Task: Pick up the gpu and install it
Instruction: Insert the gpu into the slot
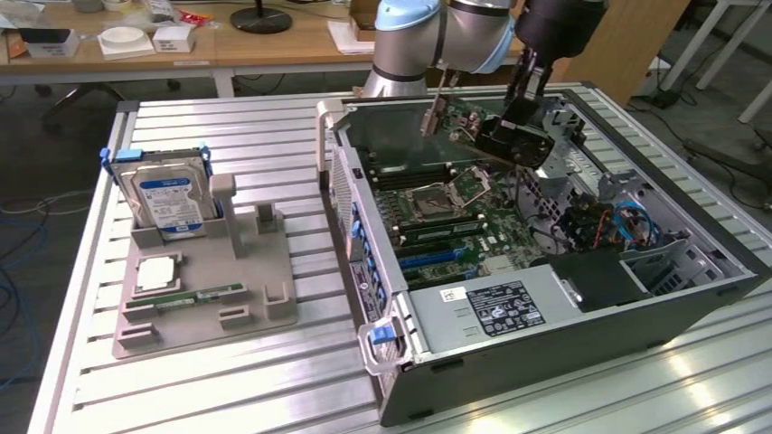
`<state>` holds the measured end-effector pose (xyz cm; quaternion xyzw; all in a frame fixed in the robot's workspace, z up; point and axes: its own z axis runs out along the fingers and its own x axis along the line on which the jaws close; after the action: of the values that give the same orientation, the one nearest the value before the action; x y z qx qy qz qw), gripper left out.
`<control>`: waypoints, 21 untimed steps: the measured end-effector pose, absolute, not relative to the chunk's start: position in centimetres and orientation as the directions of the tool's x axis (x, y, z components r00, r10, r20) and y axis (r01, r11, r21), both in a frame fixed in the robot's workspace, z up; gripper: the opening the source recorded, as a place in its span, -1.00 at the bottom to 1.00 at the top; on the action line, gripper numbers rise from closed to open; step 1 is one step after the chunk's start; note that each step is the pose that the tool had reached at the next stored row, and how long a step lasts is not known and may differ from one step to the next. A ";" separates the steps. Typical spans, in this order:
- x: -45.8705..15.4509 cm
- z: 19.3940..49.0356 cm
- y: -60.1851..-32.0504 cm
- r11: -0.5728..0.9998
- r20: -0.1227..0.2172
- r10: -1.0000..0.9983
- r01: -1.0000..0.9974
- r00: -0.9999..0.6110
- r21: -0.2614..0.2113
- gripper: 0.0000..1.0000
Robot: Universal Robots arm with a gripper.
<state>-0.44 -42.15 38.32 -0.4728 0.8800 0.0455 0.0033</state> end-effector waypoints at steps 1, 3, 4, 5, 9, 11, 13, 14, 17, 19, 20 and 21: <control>-0.4 38.3 -42.1 0.539 -0.049 -0.838 -0.839 -0.543 0.077 -0.48; -0.4 38.3 -42.2 0.516 -0.049 -0.853 -0.853 -0.520 0.078 -0.48; -0.4 38.3 -42.2 0.504 -0.050 -0.860 -0.860 -0.509 0.078 -0.48; -0.4 38.3 -42.2 0.492 -0.050 -0.867 -0.867 -0.496 0.078 -0.48; -0.4 38.2 -42.2 0.437 -0.050 -0.896 -0.896 -0.441 0.077 -0.48; -0.4 38.2 -42.2 0.413 -0.050 -0.907 -0.907 -0.417 0.077 -0.48; -0.4 38.1 -42.2 0.396 -0.049 -0.915 -0.915 -0.400 0.075 -0.48; -0.4 38.1 -42.2 0.391 -0.049 -0.918 -0.918 -0.394 0.071 -0.48; -0.4 37.9 -42.2 0.362 -0.050 -0.930 -0.930 -0.365 0.062 -0.48; -0.4 37.8 -42.2 0.330 -0.051 -0.941 -0.942 -0.333 0.060 -0.48; -0.4 37.7 -42.2 0.314 -0.051 -0.947 -0.948 -0.317 0.058 -0.48; -0.4 37.7 -42.2 0.298 -0.052 -0.952 -0.953 -0.300 0.057 -0.48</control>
<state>-0.43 -42.17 37.66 -0.5914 0.8055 0.0383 0.0041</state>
